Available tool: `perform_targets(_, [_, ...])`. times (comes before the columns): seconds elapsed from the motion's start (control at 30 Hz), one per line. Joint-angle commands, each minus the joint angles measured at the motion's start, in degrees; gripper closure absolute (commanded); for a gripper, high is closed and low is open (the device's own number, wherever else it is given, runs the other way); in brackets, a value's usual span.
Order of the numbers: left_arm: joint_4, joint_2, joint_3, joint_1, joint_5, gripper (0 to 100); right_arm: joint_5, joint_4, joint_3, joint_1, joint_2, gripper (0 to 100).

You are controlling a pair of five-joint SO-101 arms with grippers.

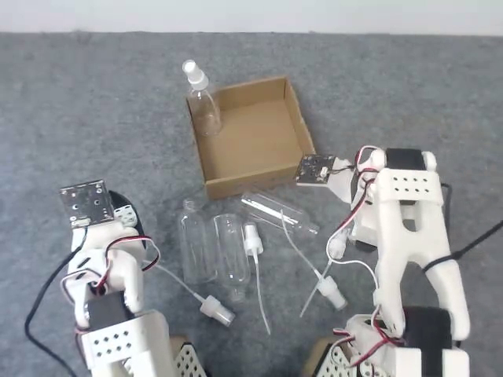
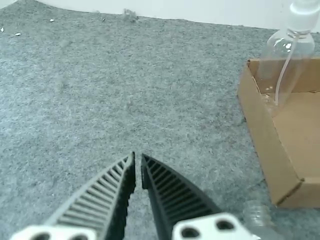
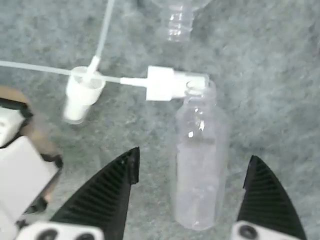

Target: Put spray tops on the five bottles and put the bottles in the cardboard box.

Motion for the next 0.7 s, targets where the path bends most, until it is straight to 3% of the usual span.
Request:
perform_targets(0.0, [-2.0, -1.0, -0.9, 0.0, -0.6, 99, 1.8, -4.1, 1.4, 0.3, -2.7, 71.1])
perform_targets(0.43, [-2.0, -1.0, -0.8, -0.1, -0.6, 99, 1.8, -14.8, 10.6, 0.5, -2.6, 71.2])
perform_targets(0.67, [-2.0, -1.0, -0.8, -0.1, -0.6, 99, 1.8, -19.8, 12.9, 4.7, -2.6, 71.3])
